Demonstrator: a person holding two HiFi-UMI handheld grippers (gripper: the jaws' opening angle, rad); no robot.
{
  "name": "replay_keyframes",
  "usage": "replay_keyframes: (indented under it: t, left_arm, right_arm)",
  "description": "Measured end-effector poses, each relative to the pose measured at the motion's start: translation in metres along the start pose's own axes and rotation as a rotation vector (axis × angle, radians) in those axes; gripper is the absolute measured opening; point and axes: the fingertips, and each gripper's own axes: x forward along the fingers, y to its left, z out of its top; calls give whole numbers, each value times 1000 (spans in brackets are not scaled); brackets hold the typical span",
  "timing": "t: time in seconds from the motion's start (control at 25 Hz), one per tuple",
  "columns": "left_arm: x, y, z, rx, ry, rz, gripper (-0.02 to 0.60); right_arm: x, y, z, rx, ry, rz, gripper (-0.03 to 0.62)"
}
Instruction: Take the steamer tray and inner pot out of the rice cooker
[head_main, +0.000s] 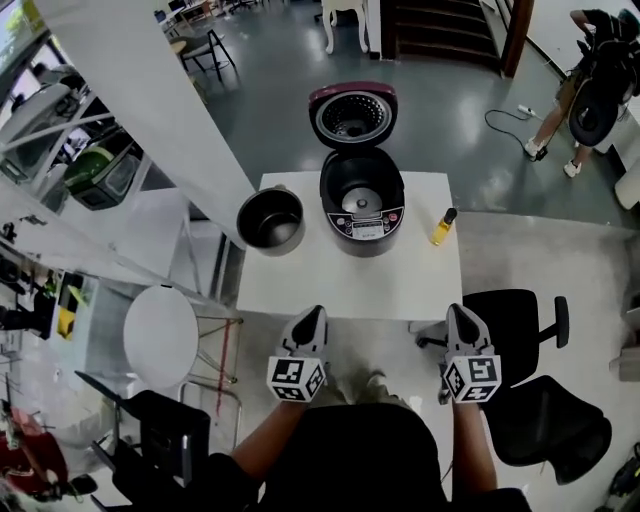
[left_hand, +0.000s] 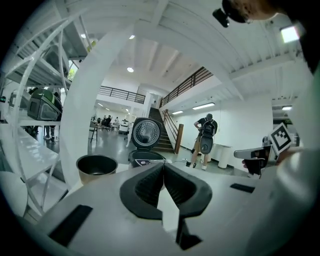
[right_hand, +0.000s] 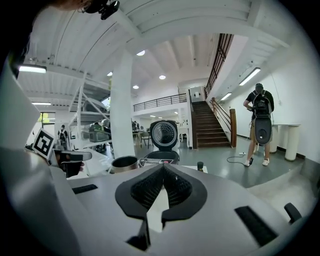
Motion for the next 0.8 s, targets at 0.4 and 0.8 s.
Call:
replay_keyframes:
  t: [0.4, 0.8]
  left_arm:
    - [-7, 6, 27, -23, -51, -57, 5]
    - [-6, 1, 35, 8, -94, -8, 5]
  right_arm:
    - [0, 4, 14, -19, -21, -10, 0]
    - [9, 8, 17, -75, -48, 38, 0]
